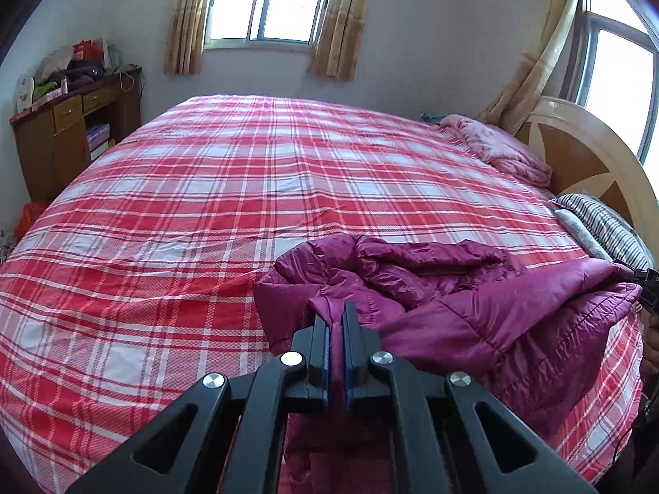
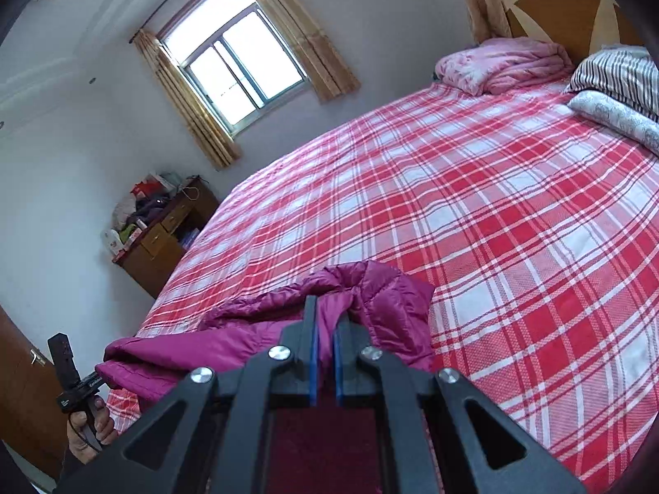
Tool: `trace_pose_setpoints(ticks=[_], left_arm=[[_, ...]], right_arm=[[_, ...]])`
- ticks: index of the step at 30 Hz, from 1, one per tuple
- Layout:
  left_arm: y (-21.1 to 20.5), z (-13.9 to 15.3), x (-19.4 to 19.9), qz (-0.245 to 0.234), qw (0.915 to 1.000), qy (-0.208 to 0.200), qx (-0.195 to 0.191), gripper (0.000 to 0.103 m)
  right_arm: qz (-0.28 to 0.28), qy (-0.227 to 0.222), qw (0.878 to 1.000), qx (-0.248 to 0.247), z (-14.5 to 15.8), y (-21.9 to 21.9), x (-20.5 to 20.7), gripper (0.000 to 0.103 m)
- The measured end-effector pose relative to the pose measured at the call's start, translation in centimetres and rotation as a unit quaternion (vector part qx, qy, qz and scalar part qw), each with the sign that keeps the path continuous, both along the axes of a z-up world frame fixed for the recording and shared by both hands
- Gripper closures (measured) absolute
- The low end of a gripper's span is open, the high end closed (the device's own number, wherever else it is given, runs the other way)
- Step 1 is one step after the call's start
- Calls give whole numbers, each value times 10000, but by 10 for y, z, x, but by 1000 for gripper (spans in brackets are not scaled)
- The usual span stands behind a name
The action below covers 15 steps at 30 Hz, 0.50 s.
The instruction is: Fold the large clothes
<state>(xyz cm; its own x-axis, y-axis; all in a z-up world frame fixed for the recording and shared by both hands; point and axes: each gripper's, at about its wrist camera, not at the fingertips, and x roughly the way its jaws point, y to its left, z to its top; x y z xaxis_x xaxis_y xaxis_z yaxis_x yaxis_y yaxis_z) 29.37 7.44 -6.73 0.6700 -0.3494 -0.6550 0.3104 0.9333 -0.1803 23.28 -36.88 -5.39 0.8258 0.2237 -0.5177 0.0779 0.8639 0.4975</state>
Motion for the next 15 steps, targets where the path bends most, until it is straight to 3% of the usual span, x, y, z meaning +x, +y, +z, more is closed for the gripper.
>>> trace_pose_setpoints(ticks=[6, 10, 13, 15], left_arm=[[-16, -34, 50, 218, 9985, 331, 388, 95], [-11, -41, 54, 387, 9975, 502, 297, 94], [-1, -31, 46, 510, 9980, 207, 305, 89], [3, -20, 39, 781, 9955, -94, 535, 77]], right_arm=[[-116, 469, 9988, -46, -36, -8, 60, 95], [-104, 648, 9971, -377, -49, 0, 83, 95], [-64, 736, 9954, -615, -55, 6, 93, 95], [-61, 796, 9938, -777, -60, 9, 98, 95]])
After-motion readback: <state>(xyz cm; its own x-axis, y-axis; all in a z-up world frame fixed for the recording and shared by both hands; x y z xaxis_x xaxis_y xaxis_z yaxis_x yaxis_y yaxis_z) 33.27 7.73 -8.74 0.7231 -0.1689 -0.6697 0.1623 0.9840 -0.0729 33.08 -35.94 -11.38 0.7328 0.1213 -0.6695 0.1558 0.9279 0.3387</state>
